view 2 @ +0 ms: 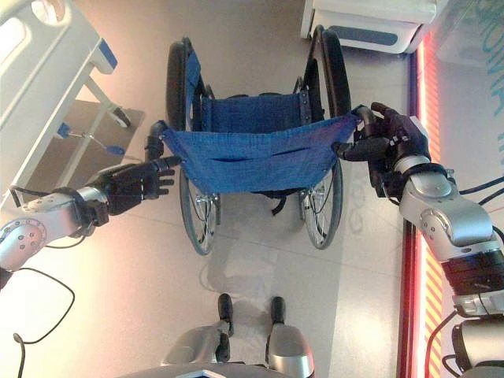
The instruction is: Push the wheelchair next to the bed
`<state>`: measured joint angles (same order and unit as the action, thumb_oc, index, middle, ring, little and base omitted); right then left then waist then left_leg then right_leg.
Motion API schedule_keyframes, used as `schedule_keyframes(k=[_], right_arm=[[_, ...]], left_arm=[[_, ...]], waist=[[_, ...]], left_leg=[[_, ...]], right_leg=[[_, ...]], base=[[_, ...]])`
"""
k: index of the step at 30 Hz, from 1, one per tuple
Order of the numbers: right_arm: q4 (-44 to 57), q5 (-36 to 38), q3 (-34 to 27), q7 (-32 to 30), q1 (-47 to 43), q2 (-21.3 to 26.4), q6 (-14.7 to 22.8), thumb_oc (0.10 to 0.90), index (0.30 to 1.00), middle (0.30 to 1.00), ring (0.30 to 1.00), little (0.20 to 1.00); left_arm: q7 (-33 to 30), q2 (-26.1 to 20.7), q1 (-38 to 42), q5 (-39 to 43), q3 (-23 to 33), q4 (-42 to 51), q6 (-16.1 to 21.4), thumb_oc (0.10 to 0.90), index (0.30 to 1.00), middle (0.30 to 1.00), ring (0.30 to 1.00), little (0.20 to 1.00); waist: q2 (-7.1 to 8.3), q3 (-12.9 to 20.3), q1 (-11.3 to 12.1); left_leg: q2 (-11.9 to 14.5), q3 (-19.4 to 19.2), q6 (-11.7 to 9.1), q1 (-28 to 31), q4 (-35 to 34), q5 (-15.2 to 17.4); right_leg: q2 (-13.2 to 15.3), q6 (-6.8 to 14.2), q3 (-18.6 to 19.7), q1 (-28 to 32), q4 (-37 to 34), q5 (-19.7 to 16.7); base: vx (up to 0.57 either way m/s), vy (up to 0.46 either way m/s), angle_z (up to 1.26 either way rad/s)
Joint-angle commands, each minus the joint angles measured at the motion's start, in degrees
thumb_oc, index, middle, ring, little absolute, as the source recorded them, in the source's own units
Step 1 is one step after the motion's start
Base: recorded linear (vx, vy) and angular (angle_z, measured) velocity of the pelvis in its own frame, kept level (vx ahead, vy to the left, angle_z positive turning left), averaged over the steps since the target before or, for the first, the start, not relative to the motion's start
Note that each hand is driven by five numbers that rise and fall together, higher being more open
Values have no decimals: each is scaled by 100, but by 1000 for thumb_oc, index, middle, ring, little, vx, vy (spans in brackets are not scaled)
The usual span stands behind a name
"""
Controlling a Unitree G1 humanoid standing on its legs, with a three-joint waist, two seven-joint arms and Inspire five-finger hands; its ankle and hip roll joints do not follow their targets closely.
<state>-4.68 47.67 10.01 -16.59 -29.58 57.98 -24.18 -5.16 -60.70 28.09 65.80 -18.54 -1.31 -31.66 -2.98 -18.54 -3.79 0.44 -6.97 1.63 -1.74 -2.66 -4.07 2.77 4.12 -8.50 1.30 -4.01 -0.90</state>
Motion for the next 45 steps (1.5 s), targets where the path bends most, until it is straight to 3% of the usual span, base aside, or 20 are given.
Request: schedule_keyframes(k=[1,9,10,11,12,24,25,26,45], right_arm=[[75,149,331,231,-694,-43,269,800,900,900,900,900],[4,151,391,267,-883,36,321,800,900,900,900,900],[16,167,403,289,-919,63,314,800,900,900,900,900],[17,168,405,296,-924,68,313,800,900,900,900,900],[25,154,407,325,-921,71,317,800,900,900,900,900],[-146,12,776,582,-1195,163,371,800,900,900,900,900],[-180,-11,861,614,-1261,174,364,510,465,465,465,465],[-205,-24,933,628,-1312,191,371,400,300,300,300,300],[-677,-203,1640,727,-1973,148,189,400,300,300,300,300]], left_arm=[[-77,-95,860,-215,808,-296,597,800,900,900,900,900],[622,-130,1175,-242,478,-379,207,800,900,900,900,900],[814,-136,1240,-256,335,-386,160,624,636,636,636,636],[854,-137,1252,-265,309,-385,163,562,542,542,542,542],[993,-139,1283,-286,226,-370,154,400,300,300,300,300],[1208,-169,1595,34,-480,-70,-93,400,300,300,300,300],[1211,-179,1629,58,-545,-72,-92,400,300,300,300,300],[1197,-196,1656,99,-590,-73,-79,400,300,300,300,300],[923,-76,1861,488,-732,-328,24,400,300,300,300,300]], waist=[[151,85,164],[142,-50,113],[144,-75,94],[144,-81,89],[144,-99,71],[123,-196,66],[123,-194,76],[124,-190,84],[127,-126,189]], left_leg=[[-75,-54,-243,-175,256,58],[-80,-91,-235,-229,269,48],[-86,-96,-231,-232,273,49],[-87,-98,-230,-230,274,50],[-86,-108,-227,-226,281,53],[-111,-125,-211,-198,275,56],[-116,-117,-211,-193,283,59],[-118,-114,-210,-192,287,59],[-137,-37,-192,-123,275,68]], right_leg=[[137,92,194,-350,356,-260],[124,96,255,-449,406,-292],[118,100,281,-463,418,-298],[116,101,285,-465,421,-298],[115,104,295,-473,433,-302],[134,130,303,-474,438,-345],[139,133,297,-468,441,-349],[142,133,291,-459,437,-352],[143,106,214,-359,423,-318]], base=[[-30,2,0],[-22,2,-1],[0,0,0],[0,0,0],[0,0,0],[0,0,0],[0,0,0],[0,0,0],[9,-3,1]])
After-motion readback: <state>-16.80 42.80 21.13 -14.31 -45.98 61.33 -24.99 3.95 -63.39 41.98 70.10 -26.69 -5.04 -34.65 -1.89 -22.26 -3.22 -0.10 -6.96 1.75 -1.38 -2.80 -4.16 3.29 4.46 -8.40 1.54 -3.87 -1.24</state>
